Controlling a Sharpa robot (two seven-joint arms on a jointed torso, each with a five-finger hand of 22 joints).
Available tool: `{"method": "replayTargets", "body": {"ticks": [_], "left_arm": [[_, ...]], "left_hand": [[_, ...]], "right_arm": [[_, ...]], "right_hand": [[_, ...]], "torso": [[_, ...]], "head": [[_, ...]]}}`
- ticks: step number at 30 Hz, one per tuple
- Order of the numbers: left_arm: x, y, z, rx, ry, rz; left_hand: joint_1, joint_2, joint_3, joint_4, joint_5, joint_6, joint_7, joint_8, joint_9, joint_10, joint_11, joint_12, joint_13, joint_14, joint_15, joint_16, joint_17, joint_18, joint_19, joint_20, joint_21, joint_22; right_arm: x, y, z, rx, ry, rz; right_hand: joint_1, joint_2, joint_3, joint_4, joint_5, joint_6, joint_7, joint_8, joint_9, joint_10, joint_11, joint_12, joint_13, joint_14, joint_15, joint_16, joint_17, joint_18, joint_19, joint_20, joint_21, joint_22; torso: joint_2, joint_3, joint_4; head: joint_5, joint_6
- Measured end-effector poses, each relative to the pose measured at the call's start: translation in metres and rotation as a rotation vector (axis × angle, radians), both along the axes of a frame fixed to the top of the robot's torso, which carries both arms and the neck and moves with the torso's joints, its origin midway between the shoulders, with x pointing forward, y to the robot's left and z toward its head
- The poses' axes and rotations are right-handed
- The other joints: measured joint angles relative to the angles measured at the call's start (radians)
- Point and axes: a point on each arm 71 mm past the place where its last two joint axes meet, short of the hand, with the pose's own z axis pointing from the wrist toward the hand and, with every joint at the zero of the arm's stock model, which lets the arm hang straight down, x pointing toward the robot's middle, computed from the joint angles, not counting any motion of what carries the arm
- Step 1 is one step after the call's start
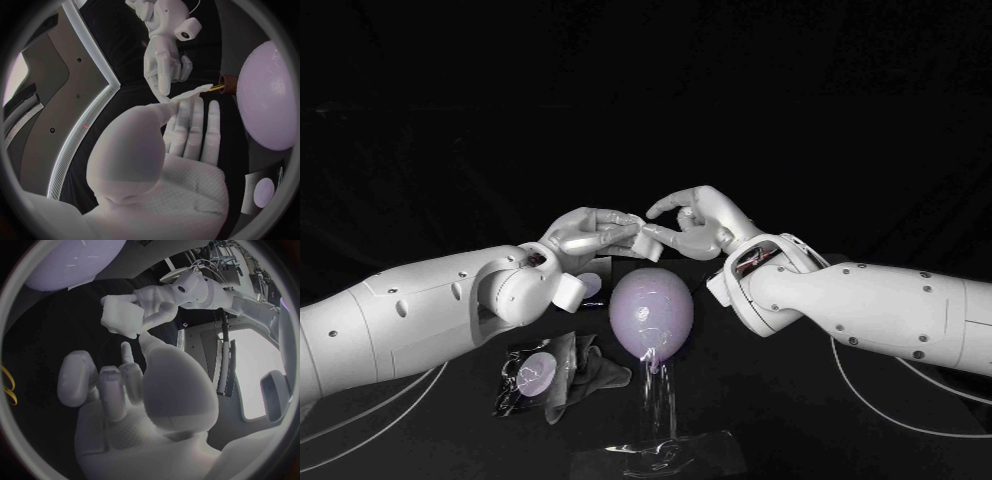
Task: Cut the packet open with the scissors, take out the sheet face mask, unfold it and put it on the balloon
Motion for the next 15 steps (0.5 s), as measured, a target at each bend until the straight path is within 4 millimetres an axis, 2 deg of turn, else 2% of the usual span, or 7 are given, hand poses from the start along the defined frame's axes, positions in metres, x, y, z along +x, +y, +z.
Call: {"method": "replayTargets", "body": {"ticks": [8,15], "left_arm": [[-0.0003,-0.0003,0.0,0.001,-0.001,-0.001],[-0.0004,-0.0006,0.0,0.001,-0.001,-0.002]], "left_hand": [[-0.003,-0.003,0.001,-0.001,0.0,0.0,0.0,0.0,0.001,0.0,0.0,0.0,0.0,0.0,0.0,0.0,0.0,0.0,0.0,0.0,0.002,0.001],[-0.003,-0.003,0.001,-0.001,0.0,0.0,0.0,-0.005,0.015,0.0,0.0,0.0,0.0,0.0,0.0,0.0,0.001,0.0,0.0,0.0,0.002,0.002]], "right_arm": [[0.002,0.0031,-0.0018,-0.005,0.009,-0.001],[0.002,0.0062,-0.0033,-0.01,0.021,0.007]], "right_hand": [[-0.001,0.001,-0.003,0.003,0.0,0.0,0.0,0.0,0.0,0.0,0.0,-0.001,0.0,0.0,0.0,0.0,-0.001,0.0,0.0,0.0,0.0,-0.001],[0.003,0.011,-0.003,0.003,0.0,0.017,-0.003,0.001,-0.001,0.0,0.0,-0.003,0.001,0.0,0.0,-0.001,-0.001,0.0,0.0,0.0,0.0,-0.001]], "torso": [[0.0,-0.0003,0.0001],[0.0,-0.0005,0.0002]], "head": [[0.0,0.0],[0.001,-0.001]]}}
